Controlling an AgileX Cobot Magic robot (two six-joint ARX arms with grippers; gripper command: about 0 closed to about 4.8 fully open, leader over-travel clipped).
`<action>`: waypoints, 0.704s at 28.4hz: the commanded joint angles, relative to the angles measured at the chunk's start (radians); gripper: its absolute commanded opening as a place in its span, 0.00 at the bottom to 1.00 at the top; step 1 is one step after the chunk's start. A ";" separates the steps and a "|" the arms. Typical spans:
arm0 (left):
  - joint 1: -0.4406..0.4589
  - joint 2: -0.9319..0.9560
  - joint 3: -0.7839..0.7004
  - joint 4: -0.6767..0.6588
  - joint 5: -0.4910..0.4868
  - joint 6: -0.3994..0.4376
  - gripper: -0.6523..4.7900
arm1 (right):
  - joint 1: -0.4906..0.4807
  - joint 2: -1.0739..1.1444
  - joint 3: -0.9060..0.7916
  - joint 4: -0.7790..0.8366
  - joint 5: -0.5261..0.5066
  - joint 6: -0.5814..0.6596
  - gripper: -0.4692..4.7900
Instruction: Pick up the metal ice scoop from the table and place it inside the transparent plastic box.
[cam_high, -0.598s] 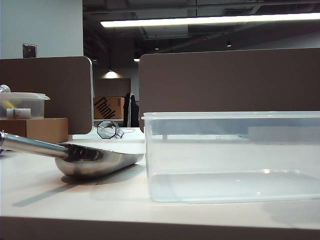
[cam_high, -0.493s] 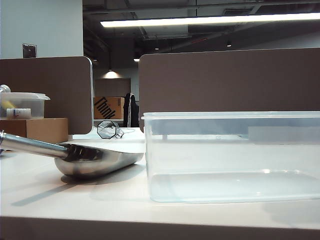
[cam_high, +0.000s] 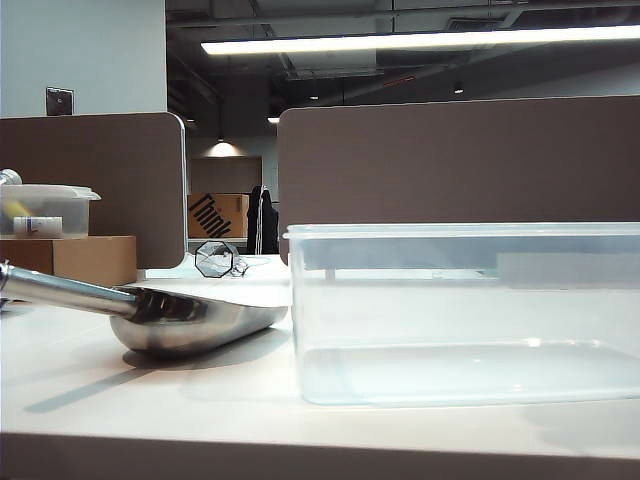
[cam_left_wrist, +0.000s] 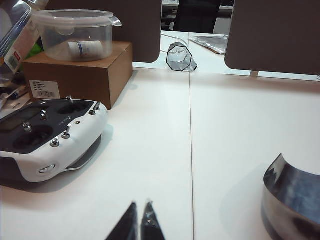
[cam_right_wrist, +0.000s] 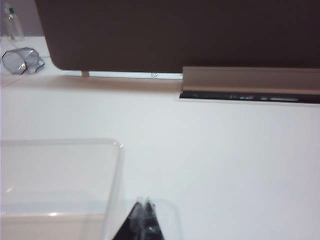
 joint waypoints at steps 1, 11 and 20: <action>0.000 0.001 0.000 0.027 0.026 -0.038 0.16 | 0.080 0.054 0.001 0.009 0.003 -0.003 0.09; 0.000 0.001 0.000 0.033 0.254 -0.161 0.16 | 0.459 0.129 0.001 -0.005 0.003 -0.003 0.09; -0.027 0.001 0.000 -0.033 0.434 -0.244 0.16 | 0.612 0.129 0.001 -0.005 -0.006 -0.003 0.09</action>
